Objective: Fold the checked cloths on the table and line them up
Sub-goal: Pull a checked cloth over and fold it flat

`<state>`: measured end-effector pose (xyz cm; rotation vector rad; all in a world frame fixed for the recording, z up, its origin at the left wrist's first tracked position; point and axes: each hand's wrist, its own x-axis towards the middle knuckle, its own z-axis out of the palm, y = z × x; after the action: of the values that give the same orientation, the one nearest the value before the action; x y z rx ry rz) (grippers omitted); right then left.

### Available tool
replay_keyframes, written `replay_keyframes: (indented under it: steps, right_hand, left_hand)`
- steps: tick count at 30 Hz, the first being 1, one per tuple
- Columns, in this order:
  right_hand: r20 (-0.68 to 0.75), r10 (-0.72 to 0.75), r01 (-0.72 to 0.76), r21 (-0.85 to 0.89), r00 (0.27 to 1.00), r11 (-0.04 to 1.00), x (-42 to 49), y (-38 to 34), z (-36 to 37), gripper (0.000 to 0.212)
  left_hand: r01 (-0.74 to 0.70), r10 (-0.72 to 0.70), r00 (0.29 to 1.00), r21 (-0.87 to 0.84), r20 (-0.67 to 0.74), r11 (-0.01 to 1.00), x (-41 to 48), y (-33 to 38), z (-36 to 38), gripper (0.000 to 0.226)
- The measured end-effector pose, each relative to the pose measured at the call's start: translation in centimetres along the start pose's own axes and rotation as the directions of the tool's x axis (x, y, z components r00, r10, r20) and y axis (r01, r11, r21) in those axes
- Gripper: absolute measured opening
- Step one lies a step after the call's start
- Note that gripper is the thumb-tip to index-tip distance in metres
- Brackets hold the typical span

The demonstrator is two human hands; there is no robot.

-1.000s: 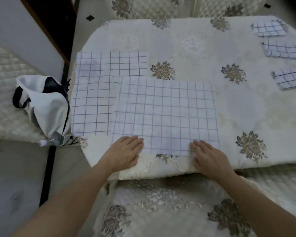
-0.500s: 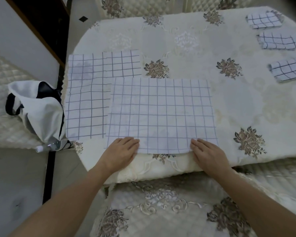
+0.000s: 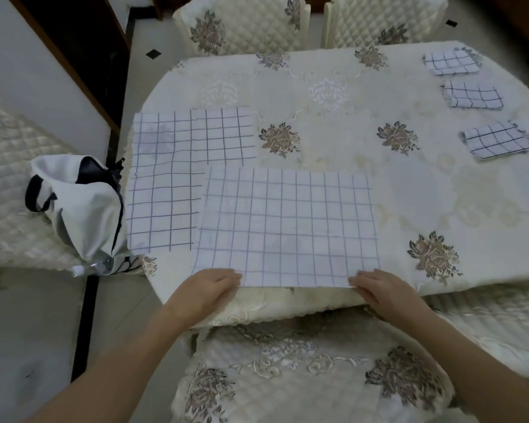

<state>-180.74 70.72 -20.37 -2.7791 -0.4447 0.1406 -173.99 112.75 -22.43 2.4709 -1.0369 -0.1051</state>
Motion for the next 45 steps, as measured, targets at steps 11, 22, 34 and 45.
replay_keyframes:
  steps: [11,22,34,45]
  right_hand:
    - [0.312,0.131,-0.155,0.053,0.941,0.987,-5.4,-2.4,-4.0,0.025]
    - [0.049,0.008,-0.012,0.073,0.999,0.997,4.4,1.2,-3.6,0.018]
    - [0.085,0.229,-0.237,0.096,0.97,0.967,13.5,3.6,-0.6,0.009]
    - [0.061,0.398,-0.403,0.118,0.915,0.908,14.6,3.0,-0.3,0.009]
  left_hand:
    - [0.201,-0.186,0.979,-0.291,0.08,0.935,-6.4,6.1,-4.4,0.03]
    - [0.399,-0.368,0.912,-0.182,0.183,0.899,1.1,0.7,-5.6,0.043]
    - [0.503,-0.503,0.862,0.016,0.07,0.864,6.1,-5.3,-2.7,0.017]
    - [0.535,-0.529,0.84,0.027,-0.122,0.844,7.4,-7.1,-0.8,0.01]
